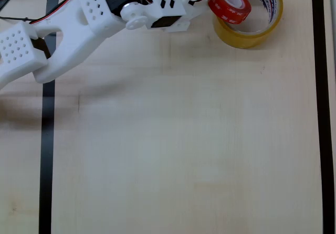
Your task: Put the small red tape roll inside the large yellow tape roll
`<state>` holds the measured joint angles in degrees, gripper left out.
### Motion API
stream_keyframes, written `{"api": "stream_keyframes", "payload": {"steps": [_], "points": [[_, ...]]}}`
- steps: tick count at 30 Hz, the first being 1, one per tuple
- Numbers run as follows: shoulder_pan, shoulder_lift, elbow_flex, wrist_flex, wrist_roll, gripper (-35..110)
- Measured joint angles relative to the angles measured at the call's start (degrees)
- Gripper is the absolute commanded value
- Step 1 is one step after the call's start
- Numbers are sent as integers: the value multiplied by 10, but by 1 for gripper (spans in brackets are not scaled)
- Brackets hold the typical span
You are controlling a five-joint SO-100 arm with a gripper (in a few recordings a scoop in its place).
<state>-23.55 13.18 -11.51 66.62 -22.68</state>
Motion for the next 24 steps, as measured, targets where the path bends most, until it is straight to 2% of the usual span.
{"api": "stream_keyframes", "payload": {"steps": [2,14,18,24], "points": [[0,1,1,0,0,0],[5,0,3,-23,-4,0],[11,17,55,-55,-5,17],[15,31,84,-70,-5,22]]}}
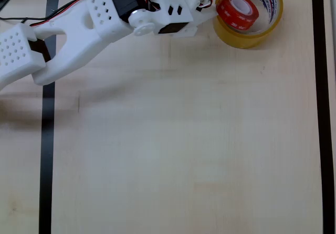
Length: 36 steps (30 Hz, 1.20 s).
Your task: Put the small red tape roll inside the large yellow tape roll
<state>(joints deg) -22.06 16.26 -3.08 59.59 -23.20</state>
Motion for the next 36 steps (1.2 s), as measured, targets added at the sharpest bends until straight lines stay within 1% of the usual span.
{"api": "stream_keyframes", "payload": {"steps": [12,21,24,27,28,31,34,36], "points": [[4,11,1,4,-1,22],[-18,147,30,4,-1,22],[-14,168,31,18,-1,22],[-16,167,31,41,-1,22],[-18,167,29,48,-1,19],[-18,167,4,83,-1,1],[-7,168,-35,160,3,0],[6,168,-47,221,33,0]]}}
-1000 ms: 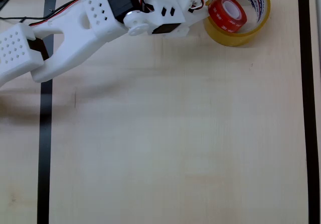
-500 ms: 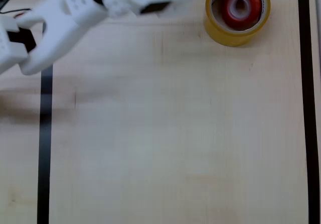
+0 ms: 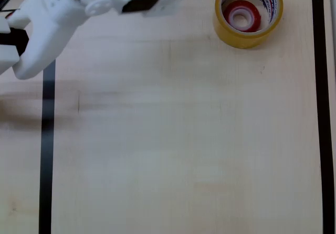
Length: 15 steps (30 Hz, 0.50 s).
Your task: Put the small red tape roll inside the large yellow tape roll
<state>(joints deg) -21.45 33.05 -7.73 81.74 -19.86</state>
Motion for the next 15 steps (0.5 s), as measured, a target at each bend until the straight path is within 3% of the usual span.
{"api": "stream_keyframes", "payload": {"steps": [9,15], "points": [[98,0,-3,177,107,0],[198,0,-3,211,142,0]]}}
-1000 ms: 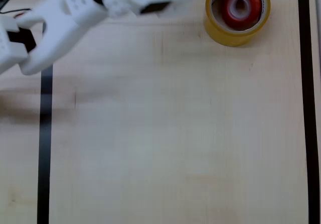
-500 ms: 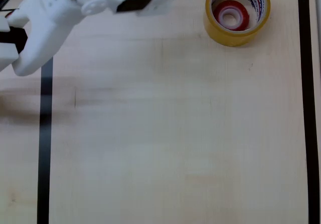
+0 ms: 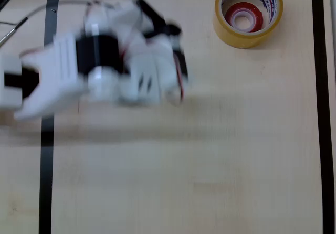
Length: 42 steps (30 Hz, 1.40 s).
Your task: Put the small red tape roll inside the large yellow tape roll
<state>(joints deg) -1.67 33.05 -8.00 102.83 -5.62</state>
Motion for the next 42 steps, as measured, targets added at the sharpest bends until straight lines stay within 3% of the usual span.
{"api": "stream_keyframes", "payload": {"steps": [7,11,17,24,32,37,42], "points": [[41,113,13,0,3,0],[17,272,132,0,3,0],[11,490,416,-21,12,0],[2,795,968,-297,14,0],[2,1082,1498,-497,14,0],[16,1258,1695,-528,14,0],[16,1469,1823,-476,14,0]]}}
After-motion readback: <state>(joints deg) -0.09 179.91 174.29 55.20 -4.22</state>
